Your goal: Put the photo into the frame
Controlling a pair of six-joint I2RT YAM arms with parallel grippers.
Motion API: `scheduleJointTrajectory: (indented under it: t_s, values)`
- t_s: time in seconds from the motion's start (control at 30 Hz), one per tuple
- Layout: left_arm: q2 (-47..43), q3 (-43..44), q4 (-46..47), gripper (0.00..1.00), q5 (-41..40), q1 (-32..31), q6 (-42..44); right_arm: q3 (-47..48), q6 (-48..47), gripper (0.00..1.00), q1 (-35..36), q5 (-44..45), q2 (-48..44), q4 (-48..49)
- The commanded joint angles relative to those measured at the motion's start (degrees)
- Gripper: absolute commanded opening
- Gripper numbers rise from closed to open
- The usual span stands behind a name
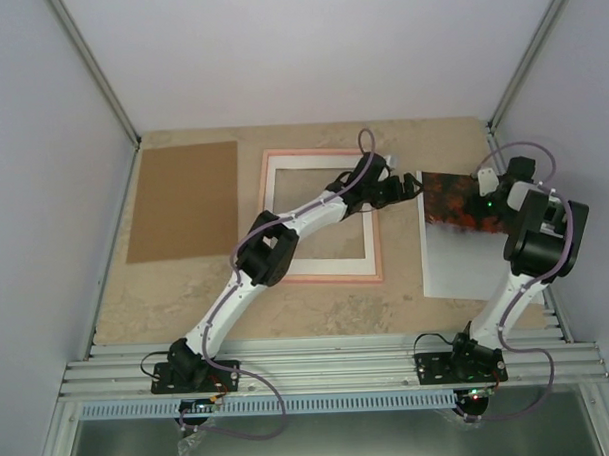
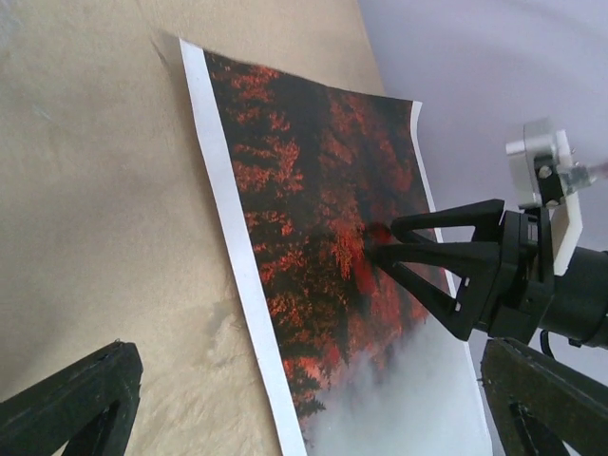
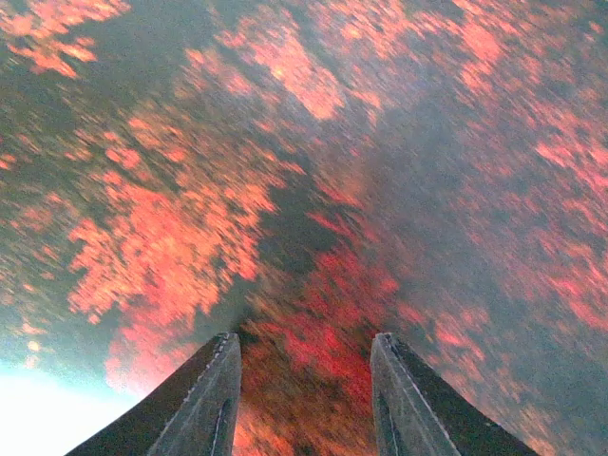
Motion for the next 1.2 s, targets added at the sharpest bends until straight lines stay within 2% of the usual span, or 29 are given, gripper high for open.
scheduleJointTrajectory:
  t_s: [0.0, 0.3, 0.43, 0.6, 0.9, 1.07, 1.17]
  values:
    - [2.8, 2.6, -0.6, 0.99, -3.4, -2.2, -4.6, 0.5, -1.1, 0.39, 2.4, -2.3, 4.9, -6.7]
    - [6.2, 2.4, 2.4, 0.99, -1.5, -2.3, -10.5, 2.9, -1.0, 0.38, 3.5, -6.1, 8.8, -11.4]
    - [8.9, 3.1, 4.7, 0.95, 0.3, -3.0, -14.1, 4.4, -1.2, 0.38, 3.6, -6.1, 9.9, -13.1]
    - [11.6, 4.0, 7.4, 0.80, 2.7, -4.2, -18.1, 5.3, -1.2, 0.38, 3.6, -6.3, 10.6, -14.1]
    - [12.3, 4.2, 8.9, 0.68, 5.0, -6.3, -21.1, 5.8, -1.2, 0.38, 3.6, -6.4, 10.8, -14.4]
    - [11.1, 3.2, 9.3, 0.50, 5.0, -6.4, -20.6, 5.5, -1.2, 0.37, 3.6, -6.5, 10.7, -14.2]
    - [10.1, 3.1, 8.6, 0.34, 4.2, -6.4, -19.0, 5.2, -1.5, 0.38, 3.6, -7.3, 10.3, -14.2]
